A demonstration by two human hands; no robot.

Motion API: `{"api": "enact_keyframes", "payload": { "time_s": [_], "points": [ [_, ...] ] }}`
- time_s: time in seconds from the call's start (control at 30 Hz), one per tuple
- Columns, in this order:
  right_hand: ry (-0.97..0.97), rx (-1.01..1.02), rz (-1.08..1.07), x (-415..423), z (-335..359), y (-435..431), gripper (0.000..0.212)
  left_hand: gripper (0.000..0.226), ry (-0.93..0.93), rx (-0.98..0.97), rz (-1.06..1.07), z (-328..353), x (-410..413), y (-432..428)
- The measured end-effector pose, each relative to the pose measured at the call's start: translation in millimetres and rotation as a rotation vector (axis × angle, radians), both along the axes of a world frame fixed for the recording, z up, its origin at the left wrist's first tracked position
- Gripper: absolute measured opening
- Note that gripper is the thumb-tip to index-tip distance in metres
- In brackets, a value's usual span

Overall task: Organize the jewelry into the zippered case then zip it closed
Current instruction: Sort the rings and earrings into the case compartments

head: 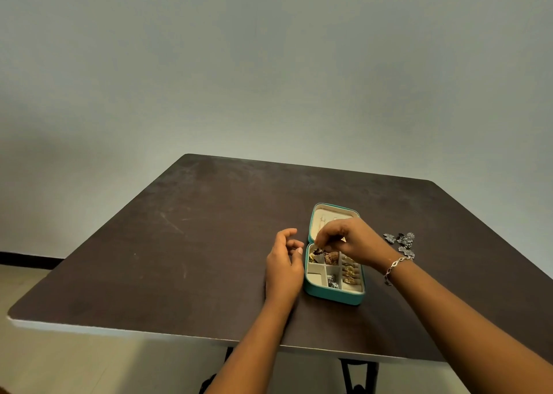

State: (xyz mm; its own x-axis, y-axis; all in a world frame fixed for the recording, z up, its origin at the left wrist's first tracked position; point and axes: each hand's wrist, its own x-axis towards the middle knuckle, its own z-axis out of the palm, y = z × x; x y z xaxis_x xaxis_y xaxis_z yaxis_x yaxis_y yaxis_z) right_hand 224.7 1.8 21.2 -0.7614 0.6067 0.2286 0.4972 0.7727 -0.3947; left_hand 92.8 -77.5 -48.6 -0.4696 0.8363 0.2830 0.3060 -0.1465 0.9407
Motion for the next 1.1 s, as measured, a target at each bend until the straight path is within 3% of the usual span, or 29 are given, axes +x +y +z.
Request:
{"api": "enact_keyframes", "payload": {
  "time_s": [0.23, 0.4, 0.67, 0.97, 1.1],
  "points": [
    [-0.332, 0.291, 0.167, -10.7, -0.3, 2.8, 0.014, 0.033, 0.024, -0.027, -0.031, 0.4, 0.3, 0.3],
    [-0.463, 0.503, 0.259, -10.7, -2.6, 1.4, 0.02, 0.032, 0.022, -0.029, -0.025, -0.6, 0.1, 0.7],
    [-0.361, 0.692, 0.358, -2.2, -13.9, 8.3, 0.024, 0.034, -0.004, -0.027, -0.051, -0.7, 0.5, 1.6],
    [-0.464, 0.799, 0.485, 1.6, -10.1, 10.7, 0.019, 0.036, 0.007, -0.035, -0.054, -0.9, 0.2, 2.7],
    [-0.298, 0.731, 0.434, -1.3, -18.3, 6.6, 0.02, 0.032, 0.009, -0.04, -0.05, 0.1, -0.2, 1.9]
  ]
}}
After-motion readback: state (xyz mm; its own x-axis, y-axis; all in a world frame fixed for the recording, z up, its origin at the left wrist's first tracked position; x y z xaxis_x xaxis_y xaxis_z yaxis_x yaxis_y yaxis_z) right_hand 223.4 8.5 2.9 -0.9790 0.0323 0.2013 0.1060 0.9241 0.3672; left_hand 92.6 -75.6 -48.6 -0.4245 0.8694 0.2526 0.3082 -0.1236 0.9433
